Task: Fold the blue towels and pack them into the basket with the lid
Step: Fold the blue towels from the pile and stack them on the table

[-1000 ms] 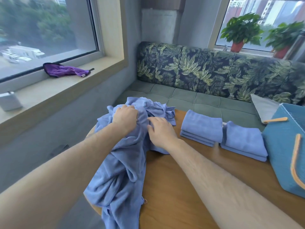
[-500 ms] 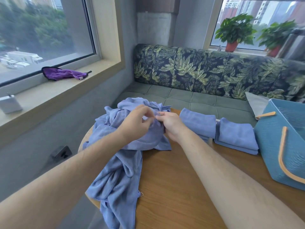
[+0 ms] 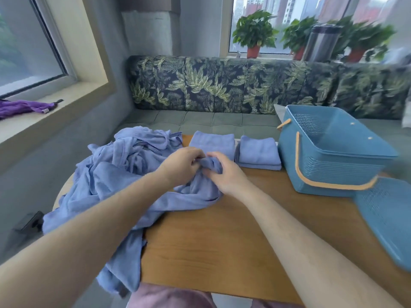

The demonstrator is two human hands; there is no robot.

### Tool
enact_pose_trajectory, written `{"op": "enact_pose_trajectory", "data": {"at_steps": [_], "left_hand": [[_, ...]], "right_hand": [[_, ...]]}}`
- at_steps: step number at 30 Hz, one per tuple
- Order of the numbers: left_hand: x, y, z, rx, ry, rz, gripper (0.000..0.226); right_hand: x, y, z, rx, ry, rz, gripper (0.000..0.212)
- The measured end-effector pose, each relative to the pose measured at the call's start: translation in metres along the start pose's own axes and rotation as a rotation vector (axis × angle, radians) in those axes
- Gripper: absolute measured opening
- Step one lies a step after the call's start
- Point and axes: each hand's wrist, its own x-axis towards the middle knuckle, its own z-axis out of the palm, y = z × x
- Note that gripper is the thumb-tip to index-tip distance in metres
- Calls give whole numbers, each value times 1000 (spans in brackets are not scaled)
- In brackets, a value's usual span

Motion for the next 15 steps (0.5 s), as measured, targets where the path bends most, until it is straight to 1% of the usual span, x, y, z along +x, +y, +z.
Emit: {"op": "enact_pose_trajectory", "data": {"at_steps": [2, 3, 4, 5, 6, 8, 10, 12, 14, 15], "left_hand": [[4, 19, 12, -2, -33, 75, 25], [4, 27, 18, -3, -25, 87, 20], [4, 32, 24, -10, -2, 77, 13], [1, 37, 31, -12, 29, 51, 10], [-2, 41, 37, -3, 50, 14, 15], [-8, 51, 57, -4, 6, -43, 25], [-14, 59, 76, -28, -117, -84, 26], [-18, 70, 99, -4, -271, -106, 24], [-26, 79, 120, 54, -372, -113, 26], [-29, 83, 128, 71, -380, -110, 29]], "right_hand": [[-13, 12, -12, -1, 68, 2, 18], [-21, 15, -21, 6, 98, 18, 12], [-28, 21, -32, 12, 126, 45, 10], [-36, 26, -43, 28, 157, 75, 13], [-41, 33, -53, 53, 202, 117, 18], [-57, 52, -74, 113, 311, 247, 27], [-69, 70, -84, 68, 346, 406, 45], [-82, 92, -87, -66, 322, 540, 58], [-97, 111, -86, -167, 323, 626, 63], [-105, 116, -84, -205, 339, 658, 65]]}}
